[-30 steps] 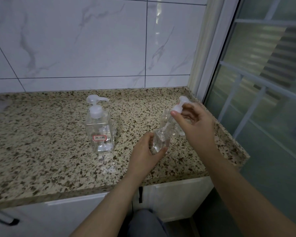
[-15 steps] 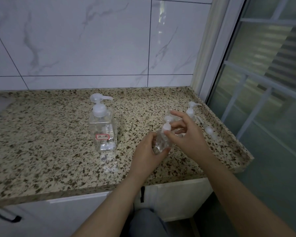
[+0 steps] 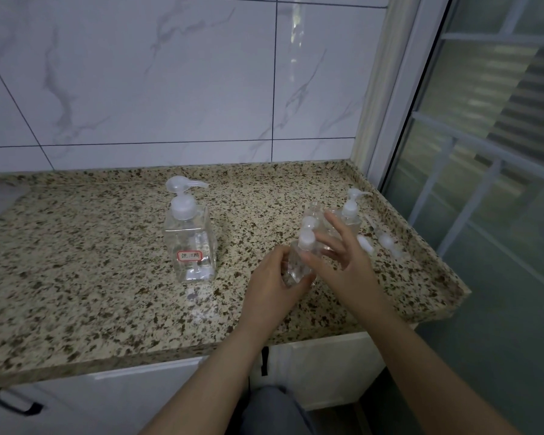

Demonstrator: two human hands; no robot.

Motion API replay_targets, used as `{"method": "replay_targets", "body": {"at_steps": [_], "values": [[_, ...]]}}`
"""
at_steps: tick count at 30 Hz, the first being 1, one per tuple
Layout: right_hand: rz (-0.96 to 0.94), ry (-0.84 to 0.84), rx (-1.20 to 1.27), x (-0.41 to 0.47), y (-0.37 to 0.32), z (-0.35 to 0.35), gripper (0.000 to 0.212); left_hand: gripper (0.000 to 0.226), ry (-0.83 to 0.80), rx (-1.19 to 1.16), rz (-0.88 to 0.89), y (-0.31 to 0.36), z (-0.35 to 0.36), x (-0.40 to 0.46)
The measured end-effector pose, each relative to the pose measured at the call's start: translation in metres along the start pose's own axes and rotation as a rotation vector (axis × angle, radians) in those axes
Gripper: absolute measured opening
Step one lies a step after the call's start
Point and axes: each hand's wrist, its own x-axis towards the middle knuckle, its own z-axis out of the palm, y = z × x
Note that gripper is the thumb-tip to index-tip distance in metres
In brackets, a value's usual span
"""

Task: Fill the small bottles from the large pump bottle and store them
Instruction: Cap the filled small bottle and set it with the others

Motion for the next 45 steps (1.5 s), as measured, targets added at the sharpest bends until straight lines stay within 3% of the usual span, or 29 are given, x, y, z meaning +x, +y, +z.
{"method": "replay_targets", "body": {"at_steps": [4, 11, 16, 18, 21, 24, 27, 31, 36, 38, 41, 45], "values": [[-0.05, 0.178, -0.009, -0.007, 0.004, -0.008, 0.059, 0.043, -0.001, 0.003, -0.017, -0.002, 0.001, 0.001], [-0.002, -0.025, 0.007, -0.009, 0.0, -0.002, 0.077, 0.04, 0.01, 0.006, -0.004, 0.002, 0.001, 0.0], [-0.048, 0.187, 0.022, -0.01, 0.004, -0.006, 0.051, 0.044, 0.006, 0.049, 0.003, 0.001, 0.001, 0.0], [-0.06, 0.2, -0.017, -0.004, 0.004, -0.008, 0.049, 0.043, 0.011, 0.049, -0.004, 0.0, 0.002, 0.0], [-0.016, 0.045, -0.055, 0.006, 0.002, -0.007, 0.059, 0.044, 0.01, 0.05, -0.007, 0.0, 0.002, 0.001], [0.036, -0.061, -0.057, 0.015, 0.009, -0.001, 0.05, 0.045, 0.011, 0.04, 0.001, 0.0, 0.001, 0.0], [0.049, 0.053, -0.004, 0.019, 0.012, 0.006, 0.033, 0.045, 0.002, 0.06, -0.001, 0.001, 0.001, 0.0], [0.049, 0.226, -0.065, 0.024, 0.008, 0.014, 0.032, 0.051, -0.007, 0.088, 0.006, 0.0, 0.002, 0.002], [0.053, 0.12, -0.097, 0.026, 0.01, 0.012, 0.041, 0.054, -0.027, 0.089, 0.037, -0.001, 0.002, 0.002], [0.031, 0.071, -0.077, 0.024, 0.016, 0.007, 0.031, 0.052, -0.031, 0.084, 0.036, -0.001, 0.002, 0.002], [0.017, 0.126, -0.072, 0.021, 0.02, 0.002, 0.017, 0.052, -0.054, 0.096, 0.034, -0.001, 0.003, 0.002], [-0.012, 0.249, -0.12, 0.021, 0.018, 0.008, 0.027, 0.052, -0.068, 0.097, 0.023, 0.002, 0.003, 0.003]]}}
